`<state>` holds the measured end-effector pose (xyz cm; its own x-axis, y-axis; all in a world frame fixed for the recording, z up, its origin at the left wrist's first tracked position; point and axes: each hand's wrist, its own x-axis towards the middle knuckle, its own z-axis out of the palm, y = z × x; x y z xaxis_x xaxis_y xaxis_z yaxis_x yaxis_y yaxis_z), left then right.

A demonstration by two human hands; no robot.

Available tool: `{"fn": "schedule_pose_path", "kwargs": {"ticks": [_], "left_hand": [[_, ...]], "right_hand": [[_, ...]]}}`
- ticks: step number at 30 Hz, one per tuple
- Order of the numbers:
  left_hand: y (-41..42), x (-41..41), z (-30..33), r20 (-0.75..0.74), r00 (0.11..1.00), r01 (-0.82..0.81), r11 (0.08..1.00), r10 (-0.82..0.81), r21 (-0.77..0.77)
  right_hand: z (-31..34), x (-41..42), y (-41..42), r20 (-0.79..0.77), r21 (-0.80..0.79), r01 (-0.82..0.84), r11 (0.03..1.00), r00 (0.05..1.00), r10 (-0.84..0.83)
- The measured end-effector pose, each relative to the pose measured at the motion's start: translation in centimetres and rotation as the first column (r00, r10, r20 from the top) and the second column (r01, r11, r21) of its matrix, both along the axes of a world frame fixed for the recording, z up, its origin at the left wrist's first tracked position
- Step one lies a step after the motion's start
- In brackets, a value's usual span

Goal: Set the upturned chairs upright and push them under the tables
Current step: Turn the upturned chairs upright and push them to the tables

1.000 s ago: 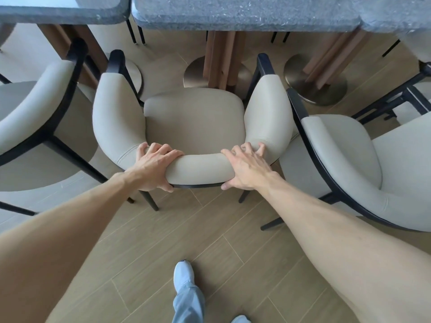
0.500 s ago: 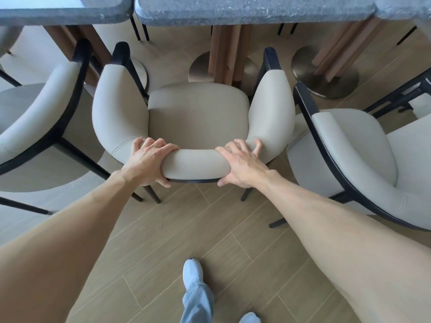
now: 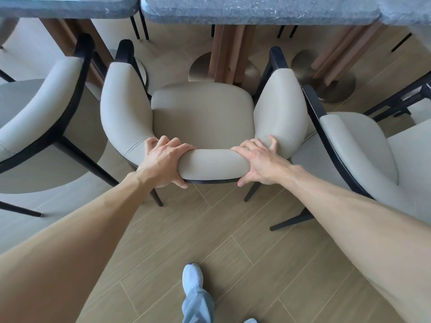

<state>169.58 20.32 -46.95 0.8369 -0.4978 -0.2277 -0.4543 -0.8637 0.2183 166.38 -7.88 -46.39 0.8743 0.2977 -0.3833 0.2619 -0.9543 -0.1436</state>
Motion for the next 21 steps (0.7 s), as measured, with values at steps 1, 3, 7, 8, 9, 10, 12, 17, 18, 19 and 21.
{"fn": "schedule_pose_path", "kwargs": {"ticks": [1, 3, 7, 8, 9, 10, 12, 17, 18, 19, 21], "left_hand": [[0.0, -0.2, -0.2, -0.006, 1.0, -0.001, 1.0, 0.0, -0.004], [-0.4, -0.2, -0.3, -0.004, 1.0, 0.006, 1.0, -0.006, -0.011], [-0.4, -0.2, -0.3, -0.012, 1.0, 0.01, 1.0, -0.01, 0.004], [-0.4, -0.2, -0.1, -0.026, 1.0, 0.004, 1.0, -0.004, 0.004], [-0.6, -0.3, 0.2, -0.061, 0.998, -0.009, 1.0, 0.009, 0.002], [-0.8, -0.3, 0.8, -0.107, 0.994, -0.037, 0.999, 0.035, -0.015], [-1.2, -0.3, 2.3, -0.211, 0.966, -0.179, 0.975, 0.149, -0.13], [-3.6, -1.6, 7.0, -0.558, 0.755, -0.653, 0.475, 0.345, -0.59], [-4.2, -2.0, 8.2, -0.594, 0.725, -0.688, 0.357, 0.348, -0.631], [-4.8, -2.4, 9.5, -0.609, 0.712, -0.698, 0.263, 0.35, -0.665], [-6.2, -3.3, 12.0, -0.6, 0.719, -0.677, 0.157, 0.35, -0.719]], "right_hand": [[0.0, -0.1, -0.1, -0.011, -0.009, -0.001, 1.0, 1.0, 0.001], [0.0, 0.0, -0.5, -0.015, -0.008, 0.008, 1.0, 1.0, -0.008], [0.7, 0.2, 0.0, -0.067, -0.009, 0.03, 1.0, 0.997, -0.031], [1.0, 0.3, 0.0, -0.086, -0.009, 0.038, 0.999, 0.996, -0.038], [1.5, 0.2, 0.1, -0.118, -0.012, 0.054, 0.998, 0.992, -0.055], [2.2, 0.1, 0.5, -0.143, 0.002, 0.084, 0.996, 0.986, -0.083], [3.6, -0.3, 1.7, -0.132, 0.15, 0.219, 0.964, 0.971, -0.2], [8.7, -1.4, 4.7, -0.197, 0.67, 0.495, 0.553, 0.837, -0.511], [9.8, -1.8, 5.0, -0.214, 0.726, 0.503, 0.469, 0.813, -0.541], [10.9, -2.3, 5.0, -0.233, 0.771, 0.504, 0.389, 0.793, -0.563], [12.9, -3.5, 4.4, -0.252, 0.83, 0.481, 0.282, 0.775, -0.58]]}}
